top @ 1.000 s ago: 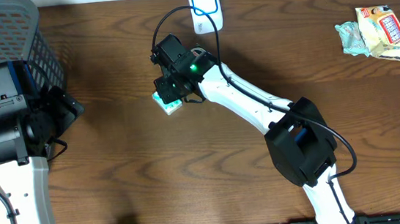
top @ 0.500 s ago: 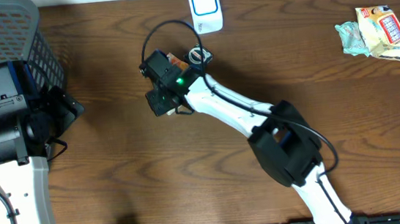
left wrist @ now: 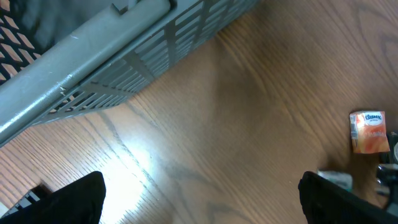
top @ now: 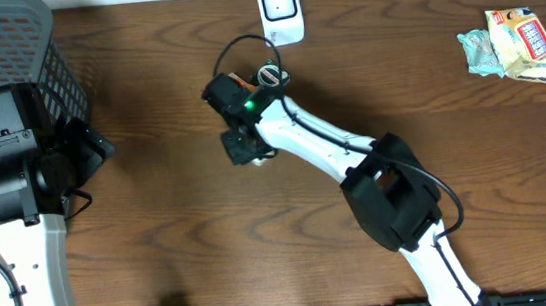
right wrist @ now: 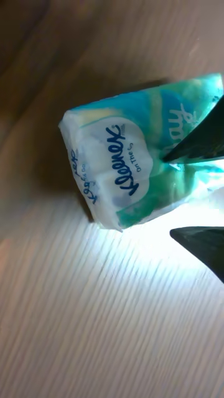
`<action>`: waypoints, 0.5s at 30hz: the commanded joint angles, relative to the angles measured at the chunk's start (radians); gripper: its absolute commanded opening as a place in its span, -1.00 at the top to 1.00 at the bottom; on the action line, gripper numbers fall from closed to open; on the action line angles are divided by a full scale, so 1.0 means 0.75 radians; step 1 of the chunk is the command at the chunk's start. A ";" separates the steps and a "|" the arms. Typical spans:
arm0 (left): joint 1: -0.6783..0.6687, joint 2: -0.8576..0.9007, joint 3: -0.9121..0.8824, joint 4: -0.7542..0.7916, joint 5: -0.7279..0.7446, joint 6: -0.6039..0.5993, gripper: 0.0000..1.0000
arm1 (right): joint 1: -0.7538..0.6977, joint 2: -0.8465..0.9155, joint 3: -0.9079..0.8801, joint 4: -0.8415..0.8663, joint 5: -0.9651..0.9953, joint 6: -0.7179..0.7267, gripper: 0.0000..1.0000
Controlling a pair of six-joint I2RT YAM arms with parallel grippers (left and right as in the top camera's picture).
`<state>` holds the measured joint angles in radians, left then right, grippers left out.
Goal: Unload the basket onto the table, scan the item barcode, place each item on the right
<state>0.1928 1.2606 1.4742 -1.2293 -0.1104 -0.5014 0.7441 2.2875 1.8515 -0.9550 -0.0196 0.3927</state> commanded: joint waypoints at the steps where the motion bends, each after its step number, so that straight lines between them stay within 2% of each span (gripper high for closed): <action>1: 0.005 0.000 0.003 -0.002 -0.004 -0.012 -0.95 | -0.032 -0.087 -0.023 -0.079 0.102 -0.011 0.41; 6: 0.005 0.000 0.003 -0.002 -0.004 -0.012 -0.95 | -0.050 -0.207 -0.023 -0.193 0.159 -0.005 0.21; 8: 0.005 0.000 0.003 -0.002 -0.004 -0.012 -0.95 | -0.050 -0.239 -0.023 -0.192 0.123 0.032 0.06; 15: 0.005 0.000 0.003 -0.002 -0.004 -0.012 -0.96 | -0.015 -0.225 -0.023 -0.088 -0.003 0.175 0.05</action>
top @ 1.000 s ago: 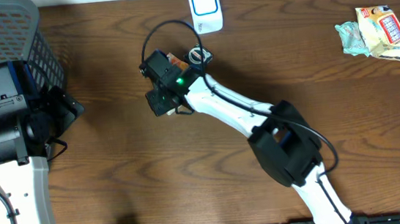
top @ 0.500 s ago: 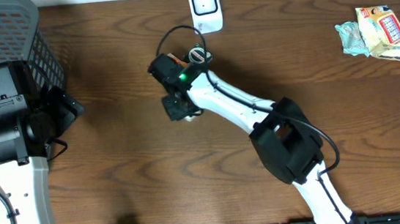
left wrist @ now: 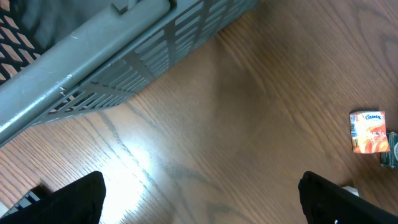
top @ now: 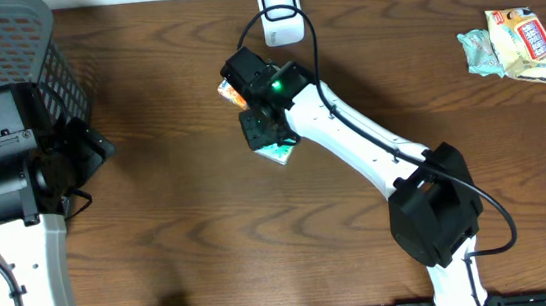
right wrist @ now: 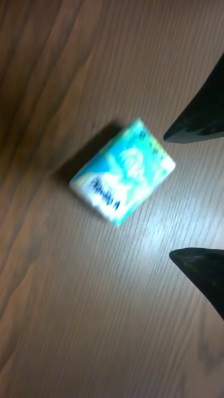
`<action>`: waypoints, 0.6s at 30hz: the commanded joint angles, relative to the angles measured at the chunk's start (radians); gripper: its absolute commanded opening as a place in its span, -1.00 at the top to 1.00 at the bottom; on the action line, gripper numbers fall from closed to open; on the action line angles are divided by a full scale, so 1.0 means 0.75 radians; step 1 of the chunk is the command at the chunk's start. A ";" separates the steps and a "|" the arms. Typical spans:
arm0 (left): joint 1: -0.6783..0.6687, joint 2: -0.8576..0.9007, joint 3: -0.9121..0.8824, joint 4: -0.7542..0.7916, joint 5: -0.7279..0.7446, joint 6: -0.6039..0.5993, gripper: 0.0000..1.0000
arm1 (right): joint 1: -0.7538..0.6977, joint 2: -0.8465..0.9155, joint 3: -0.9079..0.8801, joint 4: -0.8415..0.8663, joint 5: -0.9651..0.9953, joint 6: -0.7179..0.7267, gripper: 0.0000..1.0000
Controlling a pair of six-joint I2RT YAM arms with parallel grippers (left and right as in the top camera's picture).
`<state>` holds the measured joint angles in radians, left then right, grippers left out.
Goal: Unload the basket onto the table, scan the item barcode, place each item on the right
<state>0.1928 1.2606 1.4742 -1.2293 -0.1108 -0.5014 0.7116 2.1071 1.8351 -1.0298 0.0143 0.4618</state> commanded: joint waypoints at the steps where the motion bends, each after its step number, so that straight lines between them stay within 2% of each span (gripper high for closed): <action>1: 0.005 0.000 0.003 -0.002 -0.004 -0.012 -0.95 | 0.037 0.025 -0.001 0.026 -0.048 0.096 0.07; 5: 0.005 0.000 0.003 -0.002 -0.004 -0.012 -0.95 | 0.071 0.064 -0.002 0.108 -0.041 0.204 0.21; 9: 0.005 0.000 0.003 -0.002 -0.004 -0.012 -0.95 | 0.095 0.117 -0.002 0.196 0.049 0.263 0.18; 13: 0.005 0.000 0.003 -0.002 -0.004 -0.012 -0.95 | 0.099 0.171 -0.002 0.249 0.261 0.263 0.18; 14: 0.005 0.000 0.003 -0.002 -0.004 -0.012 -0.95 | 0.099 0.187 -0.002 0.258 0.310 0.262 0.13; 18: 0.005 0.000 0.003 -0.002 -0.004 -0.012 -0.95 | 0.095 0.242 -0.002 0.272 0.291 0.262 0.10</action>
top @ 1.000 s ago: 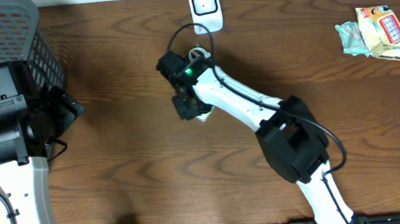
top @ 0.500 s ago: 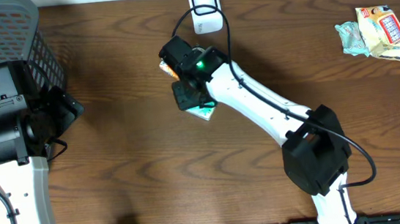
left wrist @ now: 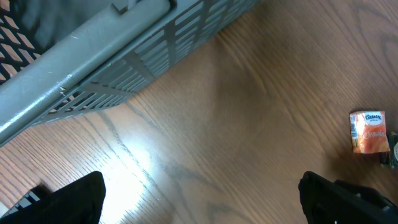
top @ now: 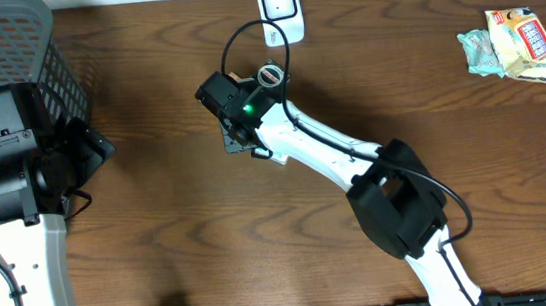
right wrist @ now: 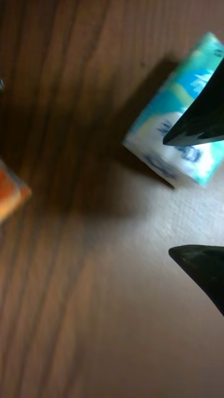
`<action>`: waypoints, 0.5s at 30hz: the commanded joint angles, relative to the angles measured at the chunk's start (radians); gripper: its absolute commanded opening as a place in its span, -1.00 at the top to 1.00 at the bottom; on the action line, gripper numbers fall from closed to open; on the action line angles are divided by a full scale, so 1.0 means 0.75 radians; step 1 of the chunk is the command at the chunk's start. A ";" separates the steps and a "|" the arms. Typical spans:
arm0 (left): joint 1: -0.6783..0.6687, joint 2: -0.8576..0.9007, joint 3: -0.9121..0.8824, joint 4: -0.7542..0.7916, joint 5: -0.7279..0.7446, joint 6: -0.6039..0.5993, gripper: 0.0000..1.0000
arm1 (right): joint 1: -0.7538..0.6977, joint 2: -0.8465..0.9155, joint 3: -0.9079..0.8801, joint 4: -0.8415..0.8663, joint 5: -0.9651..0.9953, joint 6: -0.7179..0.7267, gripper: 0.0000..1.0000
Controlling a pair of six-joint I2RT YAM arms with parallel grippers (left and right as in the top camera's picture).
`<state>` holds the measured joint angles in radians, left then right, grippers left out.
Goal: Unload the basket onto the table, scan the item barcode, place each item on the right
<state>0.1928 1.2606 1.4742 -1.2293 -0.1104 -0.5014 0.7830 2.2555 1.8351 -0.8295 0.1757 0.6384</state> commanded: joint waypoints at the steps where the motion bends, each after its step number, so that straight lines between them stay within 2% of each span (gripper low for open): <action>1: 0.005 0.000 0.003 -0.002 -0.004 -0.012 -0.95 | -0.001 0.057 -0.002 0.004 0.065 0.026 0.10; 8: 0.005 0.000 0.003 -0.002 -0.004 -0.012 -0.95 | 0.001 0.092 -0.002 -0.071 0.069 0.025 0.17; 15: 0.005 0.000 0.003 -0.002 -0.004 -0.012 -0.95 | -0.011 0.048 -0.001 -0.250 0.145 -0.009 0.14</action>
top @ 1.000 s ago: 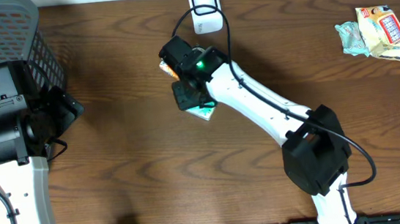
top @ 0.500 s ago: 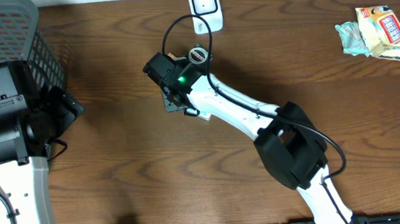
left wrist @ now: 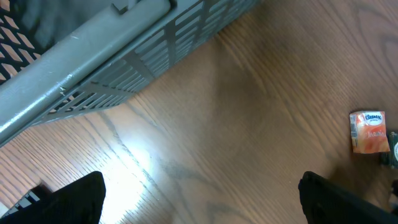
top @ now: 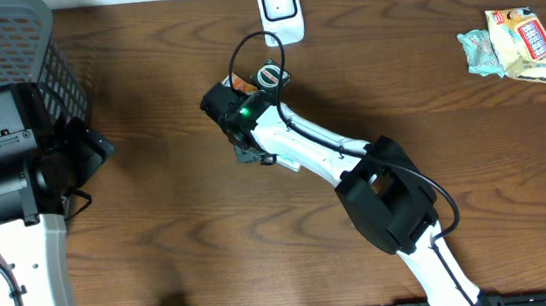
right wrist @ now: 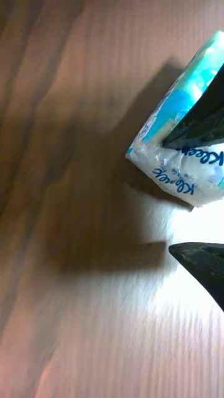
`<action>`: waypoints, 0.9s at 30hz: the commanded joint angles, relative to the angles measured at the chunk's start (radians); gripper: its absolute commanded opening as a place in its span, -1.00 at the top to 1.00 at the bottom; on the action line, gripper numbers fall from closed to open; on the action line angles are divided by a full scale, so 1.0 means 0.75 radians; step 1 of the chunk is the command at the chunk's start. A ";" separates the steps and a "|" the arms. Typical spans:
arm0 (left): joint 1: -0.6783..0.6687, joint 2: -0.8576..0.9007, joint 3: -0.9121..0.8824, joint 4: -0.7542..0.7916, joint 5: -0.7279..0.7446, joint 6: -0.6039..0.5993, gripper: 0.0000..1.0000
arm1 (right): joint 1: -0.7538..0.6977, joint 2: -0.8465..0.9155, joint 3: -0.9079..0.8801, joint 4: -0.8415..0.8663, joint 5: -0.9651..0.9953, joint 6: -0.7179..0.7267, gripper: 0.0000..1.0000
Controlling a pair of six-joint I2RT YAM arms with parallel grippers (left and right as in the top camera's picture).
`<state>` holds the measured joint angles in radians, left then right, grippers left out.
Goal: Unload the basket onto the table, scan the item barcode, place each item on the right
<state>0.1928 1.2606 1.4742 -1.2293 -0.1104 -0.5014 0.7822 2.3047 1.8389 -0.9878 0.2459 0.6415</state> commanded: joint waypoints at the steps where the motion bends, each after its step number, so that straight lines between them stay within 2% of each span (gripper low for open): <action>1: 0.005 0.000 0.003 -0.002 -0.004 -0.012 -0.95 | -0.013 -0.028 -0.006 -0.058 0.055 -0.066 0.14; 3: 0.005 0.000 0.003 -0.002 -0.004 -0.012 -0.95 | -0.014 -0.056 -0.006 -0.108 0.054 -0.222 0.14; 5: 0.005 0.000 0.003 -0.001 -0.004 -0.012 -0.95 | -0.014 -0.082 -0.006 -0.159 0.054 -0.274 0.10; 12: 0.005 0.000 0.003 -0.002 -0.004 -0.012 -0.95 | -0.013 -0.198 -0.005 -0.266 0.025 -0.209 0.24; 16: 0.005 0.000 0.003 -0.002 -0.004 -0.012 -0.95 | -0.011 -0.210 -0.005 -0.267 -0.173 -0.210 0.23; 20: 0.005 0.000 0.003 -0.002 -0.004 -0.012 -0.95 | 0.004 -0.193 -0.022 -0.294 -0.303 -0.261 0.41; 27: 0.005 0.000 0.003 -0.002 -0.004 -0.012 -0.95 | 0.025 -0.190 -0.182 -0.305 -0.259 -0.257 0.62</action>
<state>0.1928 1.2606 1.4742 -1.2289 -0.1104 -0.5014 0.7948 2.1593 1.7576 -1.2190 0.0593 0.4583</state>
